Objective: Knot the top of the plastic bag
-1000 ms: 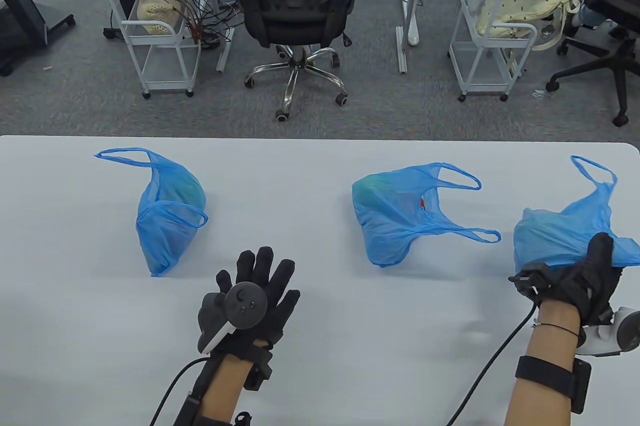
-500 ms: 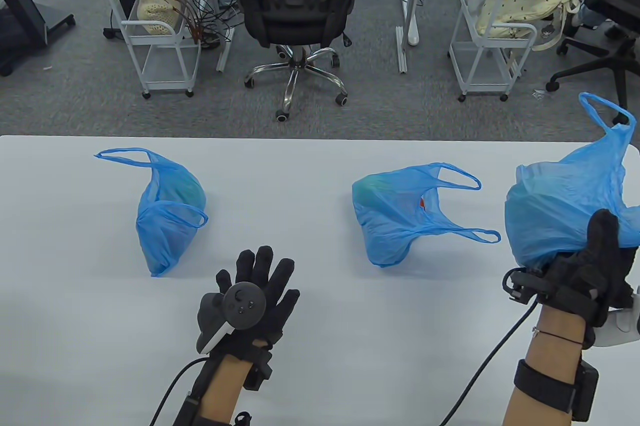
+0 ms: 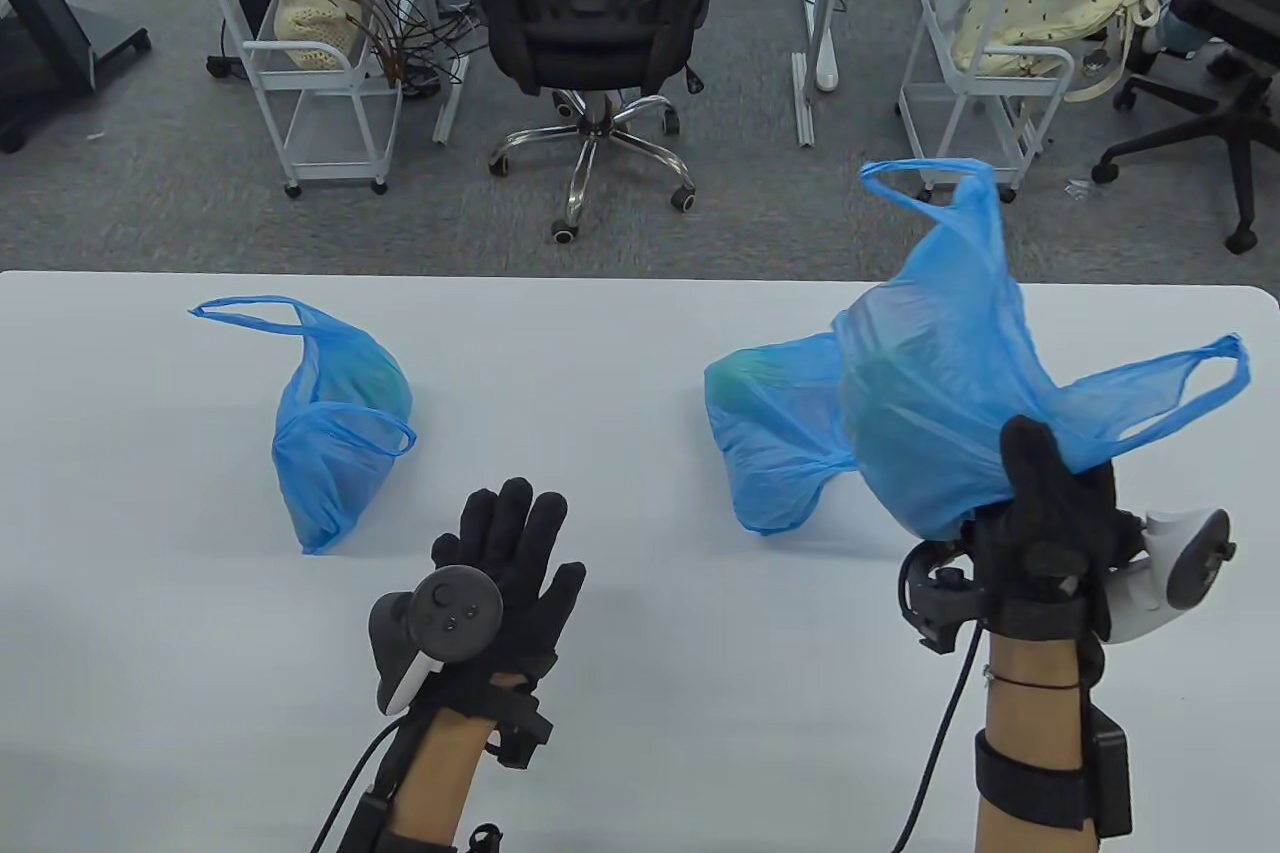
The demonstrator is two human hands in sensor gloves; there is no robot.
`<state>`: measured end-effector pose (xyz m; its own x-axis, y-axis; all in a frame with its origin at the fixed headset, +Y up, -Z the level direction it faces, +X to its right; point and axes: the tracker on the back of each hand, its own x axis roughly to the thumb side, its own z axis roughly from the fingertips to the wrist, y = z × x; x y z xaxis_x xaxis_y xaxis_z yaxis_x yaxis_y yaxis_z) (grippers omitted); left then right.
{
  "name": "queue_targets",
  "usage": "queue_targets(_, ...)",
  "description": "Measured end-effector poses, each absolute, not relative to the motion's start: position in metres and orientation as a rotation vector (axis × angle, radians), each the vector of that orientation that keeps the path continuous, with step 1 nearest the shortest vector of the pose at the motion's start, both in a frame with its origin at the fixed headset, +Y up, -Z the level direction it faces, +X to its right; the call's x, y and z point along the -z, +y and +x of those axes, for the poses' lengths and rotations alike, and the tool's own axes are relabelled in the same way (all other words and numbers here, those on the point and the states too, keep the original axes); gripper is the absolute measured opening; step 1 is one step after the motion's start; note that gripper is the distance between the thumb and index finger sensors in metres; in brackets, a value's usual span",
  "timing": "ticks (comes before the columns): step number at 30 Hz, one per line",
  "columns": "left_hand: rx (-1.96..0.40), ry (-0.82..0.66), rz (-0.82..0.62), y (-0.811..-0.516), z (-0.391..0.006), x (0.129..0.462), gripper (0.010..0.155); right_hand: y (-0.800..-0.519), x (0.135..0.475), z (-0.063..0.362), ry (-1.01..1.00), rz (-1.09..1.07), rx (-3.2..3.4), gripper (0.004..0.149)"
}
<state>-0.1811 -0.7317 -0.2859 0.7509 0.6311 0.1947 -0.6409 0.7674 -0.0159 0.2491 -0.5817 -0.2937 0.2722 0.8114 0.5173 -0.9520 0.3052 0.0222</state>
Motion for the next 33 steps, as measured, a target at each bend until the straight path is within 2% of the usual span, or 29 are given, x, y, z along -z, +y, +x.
queue_targets(9,-0.866,-0.168,0.127,-0.727,-0.197,0.286,0.071,-0.608,0.310,0.185,-0.285,0.379,-1.309,0.027)
queue_targets(13,-1.008,-0.206,0.148,-0.726,-0.204,0.287,0.081,-0.618,0.312,0.160,-0.218,0.425,-1.390,0.027)
queue_targets(16,-1.117,-0.225,0.188,-0.724,-0.210,0.288,0.096,-0.626,0.314,0.144,-0.203,0.470,-1.441,0.027)
queue_targets(21,-1.206,-0.227,0.173,-0.724,-0.217,0.289,0.102,-0.634,0.314,0.125,-0.165,0.520,-1.494,0.026)
queue_targets(27,-1.264,-0.242,0.165,-0.725,-0.221,0.290,0.102,-0.657,0.301,0.103,-0.168,0.503,-1.544,0.026)
queue_targets(33,-1.282,-0.237,0.175,-0.724,-0.218,0.290,0.083,-0.680,0.305,0.101,-0.181,0.444,-1.530,0.026)
